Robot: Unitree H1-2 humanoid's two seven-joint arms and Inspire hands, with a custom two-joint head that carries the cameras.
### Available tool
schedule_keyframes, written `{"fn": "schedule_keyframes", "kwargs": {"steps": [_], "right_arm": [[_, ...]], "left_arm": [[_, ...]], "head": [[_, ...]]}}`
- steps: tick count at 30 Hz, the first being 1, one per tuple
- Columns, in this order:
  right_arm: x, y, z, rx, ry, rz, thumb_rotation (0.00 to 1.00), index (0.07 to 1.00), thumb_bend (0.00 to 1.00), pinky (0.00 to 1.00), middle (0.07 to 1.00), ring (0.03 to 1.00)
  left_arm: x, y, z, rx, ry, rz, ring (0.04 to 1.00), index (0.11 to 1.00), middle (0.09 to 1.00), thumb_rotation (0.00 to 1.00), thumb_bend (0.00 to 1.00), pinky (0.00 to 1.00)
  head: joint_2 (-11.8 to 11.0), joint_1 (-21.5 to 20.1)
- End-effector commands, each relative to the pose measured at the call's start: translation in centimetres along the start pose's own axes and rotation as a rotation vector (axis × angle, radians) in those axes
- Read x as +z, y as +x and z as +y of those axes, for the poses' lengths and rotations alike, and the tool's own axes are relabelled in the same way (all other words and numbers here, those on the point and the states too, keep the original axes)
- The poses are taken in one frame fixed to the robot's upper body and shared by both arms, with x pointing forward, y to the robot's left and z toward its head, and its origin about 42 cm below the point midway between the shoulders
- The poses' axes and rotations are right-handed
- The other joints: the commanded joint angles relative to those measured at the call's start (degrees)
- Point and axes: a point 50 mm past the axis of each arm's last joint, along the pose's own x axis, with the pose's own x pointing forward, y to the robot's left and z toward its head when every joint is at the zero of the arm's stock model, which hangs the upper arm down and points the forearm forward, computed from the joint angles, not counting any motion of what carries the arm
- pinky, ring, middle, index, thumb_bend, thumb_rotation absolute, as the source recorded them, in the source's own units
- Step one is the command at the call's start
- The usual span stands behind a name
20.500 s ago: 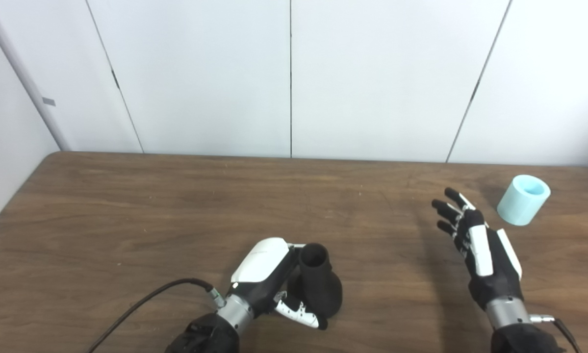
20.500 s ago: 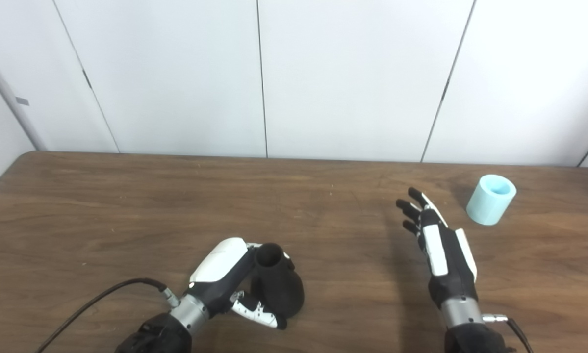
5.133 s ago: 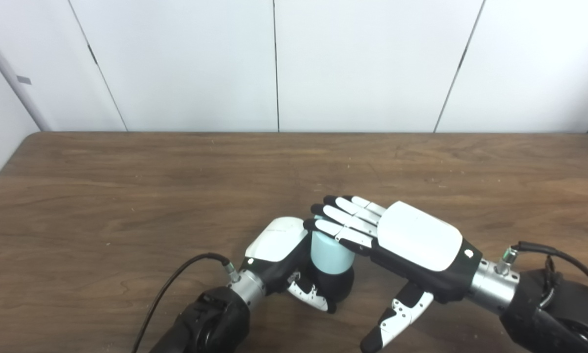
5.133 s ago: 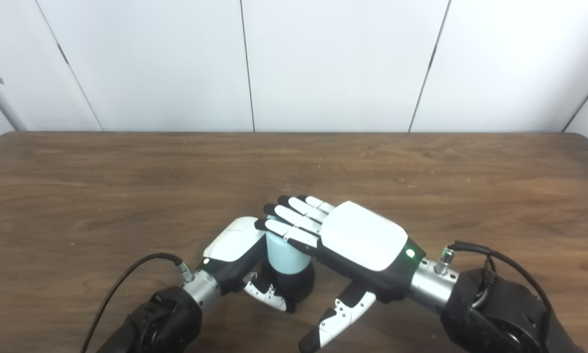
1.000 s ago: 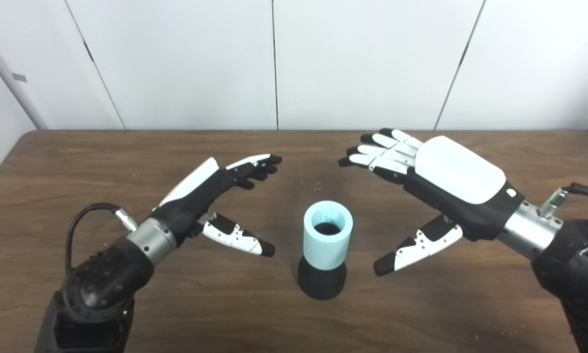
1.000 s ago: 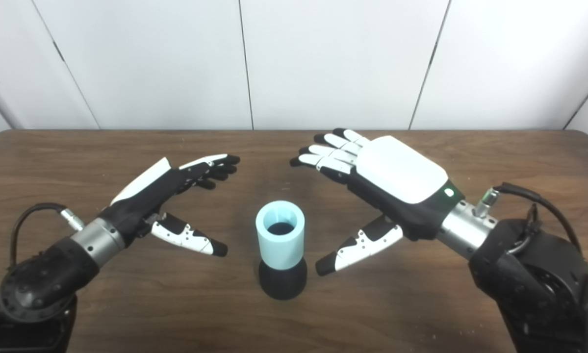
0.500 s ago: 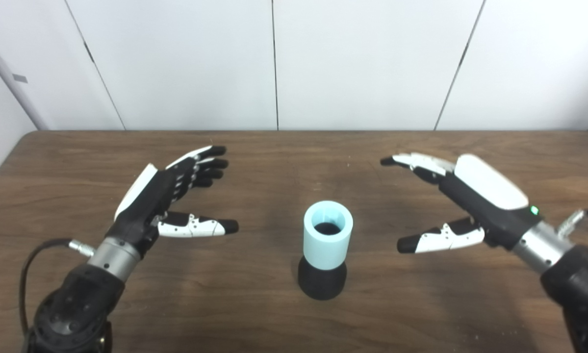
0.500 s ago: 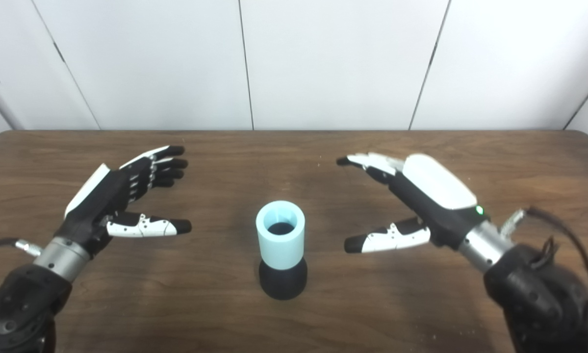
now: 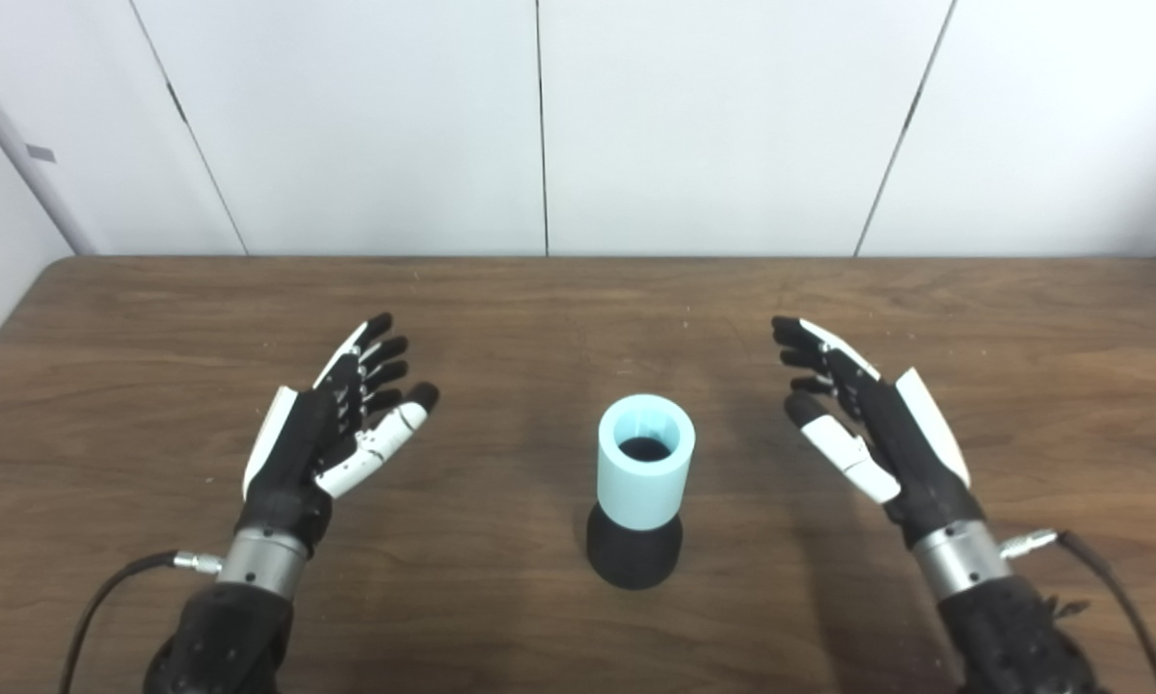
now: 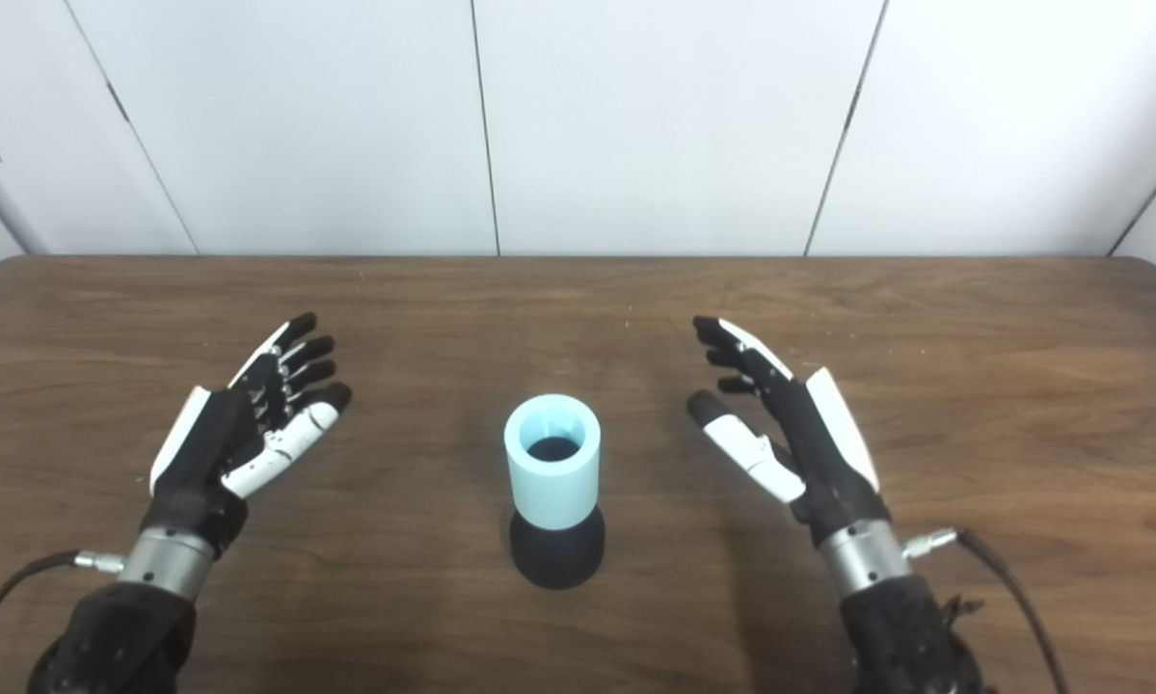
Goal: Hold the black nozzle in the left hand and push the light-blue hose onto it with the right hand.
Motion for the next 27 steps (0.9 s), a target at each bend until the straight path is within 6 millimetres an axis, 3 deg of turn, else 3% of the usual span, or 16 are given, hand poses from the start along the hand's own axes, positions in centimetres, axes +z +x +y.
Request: {"fn": "schedule_keyframes", "kwargs": {"steps": [1, 7, 15, 27], "right_arm": [[0.9, 0.6, -0.3, -0.045, 0.041, -0.073, 1.00, 0.880, 0.50, 0.84, 0.894, 0.898], [-0.4, 1.2, 0.9, -0.018, 0.281, 0.028, 1.00, 0.918, 0.58, 0.92, 0.927, 0.938], [-1.3, 1.2, 1.4, -0.036, 0.335, 0.048, 1.00, 0.956, 0.58, 0.99, 0.968, 0.998], [-1.6, 0.9, 0.6, -0.072, 0.335, 0.007, 1.00, 0.957, 0.59, 1.00, 0.979, 1.000]], "left_arm": [[0.8, 0.2, -0.3, 0.007, -0.014, -0.078, 0.952, 0.988, 0.962, 0.78, 0.34, 0.91], [-1.5, 0.7, -0.8, 0.005, -0.082, -0.067, 0.961, 1.000, 0.979, 0.96, 0.35, 0.93], [-2.3, 1.3, -1.9, 0.010, -0.092, -0.054, 0.981, 1.000, 0.997, 0.98, 0.42, 0.96], [-2.0, 1.3, -1.0, 0.052, -0.082, -0.075, 0.981, 1.000, 1.000, 0.98, 0.42, 0.97]], "head": [[0.0, 0.0], [-0.1, 0.2], [0.1, -0.1], [0.1, 0.8]]}}
